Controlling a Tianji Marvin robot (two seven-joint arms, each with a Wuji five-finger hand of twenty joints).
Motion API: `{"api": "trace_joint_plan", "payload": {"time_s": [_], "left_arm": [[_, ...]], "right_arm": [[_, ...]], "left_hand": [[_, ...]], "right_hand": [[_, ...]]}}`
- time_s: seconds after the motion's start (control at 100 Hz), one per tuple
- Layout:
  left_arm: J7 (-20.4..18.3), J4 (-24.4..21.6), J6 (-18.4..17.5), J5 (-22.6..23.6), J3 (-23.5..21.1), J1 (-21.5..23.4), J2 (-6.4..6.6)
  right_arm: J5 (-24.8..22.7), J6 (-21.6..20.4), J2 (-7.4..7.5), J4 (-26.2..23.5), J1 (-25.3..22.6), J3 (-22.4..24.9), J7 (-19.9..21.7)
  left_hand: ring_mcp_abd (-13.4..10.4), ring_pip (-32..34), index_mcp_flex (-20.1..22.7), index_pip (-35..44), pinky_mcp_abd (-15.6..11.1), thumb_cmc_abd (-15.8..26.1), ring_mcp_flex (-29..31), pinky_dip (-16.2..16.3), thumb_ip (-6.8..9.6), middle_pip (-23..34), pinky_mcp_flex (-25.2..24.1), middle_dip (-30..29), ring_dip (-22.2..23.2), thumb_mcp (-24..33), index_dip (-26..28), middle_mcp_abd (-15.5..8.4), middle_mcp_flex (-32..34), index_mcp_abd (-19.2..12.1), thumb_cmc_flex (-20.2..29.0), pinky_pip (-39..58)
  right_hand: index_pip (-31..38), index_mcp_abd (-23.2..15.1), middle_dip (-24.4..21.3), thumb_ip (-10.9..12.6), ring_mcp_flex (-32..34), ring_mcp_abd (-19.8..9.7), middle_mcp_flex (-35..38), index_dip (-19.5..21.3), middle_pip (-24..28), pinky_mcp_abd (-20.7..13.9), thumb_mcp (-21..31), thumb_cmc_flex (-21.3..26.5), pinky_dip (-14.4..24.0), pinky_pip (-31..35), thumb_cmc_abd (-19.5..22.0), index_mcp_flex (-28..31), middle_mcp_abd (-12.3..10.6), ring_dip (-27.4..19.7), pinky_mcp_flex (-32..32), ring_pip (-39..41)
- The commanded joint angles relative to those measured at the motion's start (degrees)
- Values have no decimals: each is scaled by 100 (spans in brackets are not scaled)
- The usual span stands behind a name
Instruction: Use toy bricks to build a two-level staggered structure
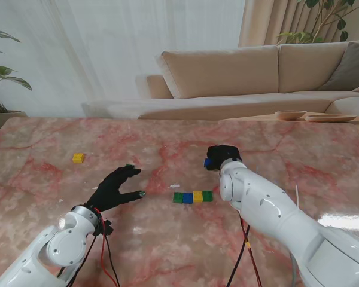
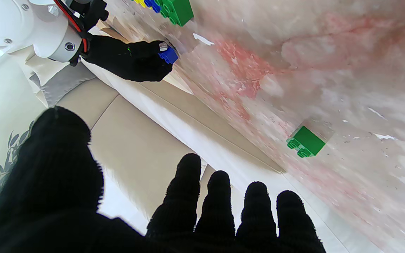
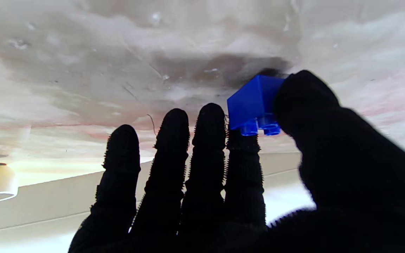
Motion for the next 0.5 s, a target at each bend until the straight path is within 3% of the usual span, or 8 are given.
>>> {"api": "trace_joint_plan", "payload": {"time_s": [0.0,0.29,0.49], "left_arm": [[29,23,-12,6,26,23,-7],[72,33,-36,29,60,26,-12],[69,30,-64,44,92,14,-8]], "right_arm": [[-17,33,92,-100,-158,74,64],[-497,106,447,-990,-748,632,135],[-632,75,542,-1144,-946,748,183]], "left_hand": [[-329,-180,108,-68,-291,120,-3,82,181,-87,-50,-71,-71,128,-60,-113,-106,7,-52,-226],[-339,-187,109,-58,-284,139,-16,97,179,-97,-58,-76,-74,162,-54,-109,-112,-4,-72,-274],[-335,-192,102,-53,-299,150,-29,106,183,-113,-59,-85,-76,181,-50,-111,-117,-12,-80,-305]], "right_hand": [[547,-575,146,-126,178,-134,119,20,-3,-1,222,379,18,201,77,316,-138,73,45,130],[606,-600,226,-125,184,-129,155,-22,-77,2,202,389,3,199,65,328,-146,78,39,112],[608,-595,246,-125,161,-134,144,-44,-109,6,202,366,-9,183,81,303,-144,75,24,90]]}}
